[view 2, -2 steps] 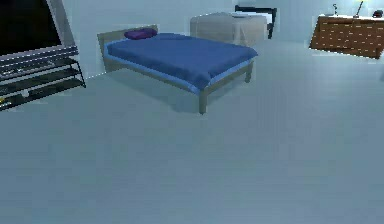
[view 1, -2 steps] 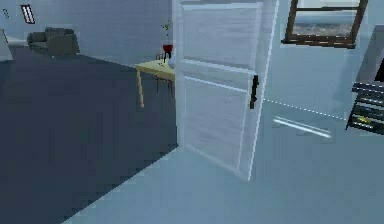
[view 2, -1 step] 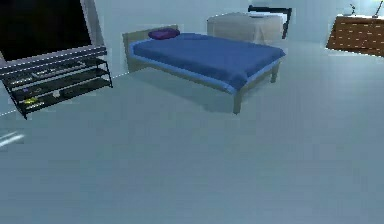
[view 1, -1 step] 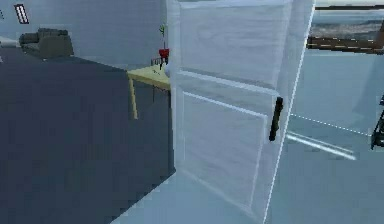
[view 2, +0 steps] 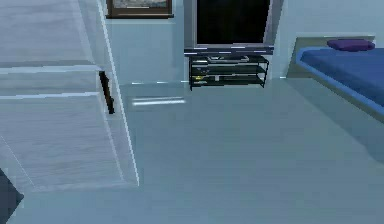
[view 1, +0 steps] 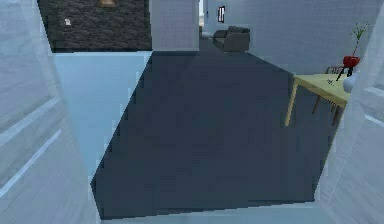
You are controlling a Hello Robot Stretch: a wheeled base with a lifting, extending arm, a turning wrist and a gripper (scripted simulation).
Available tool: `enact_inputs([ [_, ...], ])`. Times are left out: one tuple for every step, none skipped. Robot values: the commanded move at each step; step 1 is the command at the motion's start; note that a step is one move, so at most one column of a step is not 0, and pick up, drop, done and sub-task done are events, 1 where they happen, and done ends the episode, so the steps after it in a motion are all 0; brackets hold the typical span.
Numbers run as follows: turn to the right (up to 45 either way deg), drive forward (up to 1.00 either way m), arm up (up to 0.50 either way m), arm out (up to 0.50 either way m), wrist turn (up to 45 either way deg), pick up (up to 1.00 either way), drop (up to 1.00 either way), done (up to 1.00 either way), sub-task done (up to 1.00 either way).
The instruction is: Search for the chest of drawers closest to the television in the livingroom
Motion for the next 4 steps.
enact_inputs([
  [-3.0,0.0,0.0,0.0,0.0,0.0,0.0,0.0,0.0],
  [0.0,1.0,0.0,0.0,0.0,0.0,0.0,0.0,0.0],
  [-6.0,0.0,0.0,0.0,0.0,0.0,0.0,0.0,0.0],
  [0.0,0.5,0.0,0.0,0.0,0.0,0.0,0.0,0.0],
])
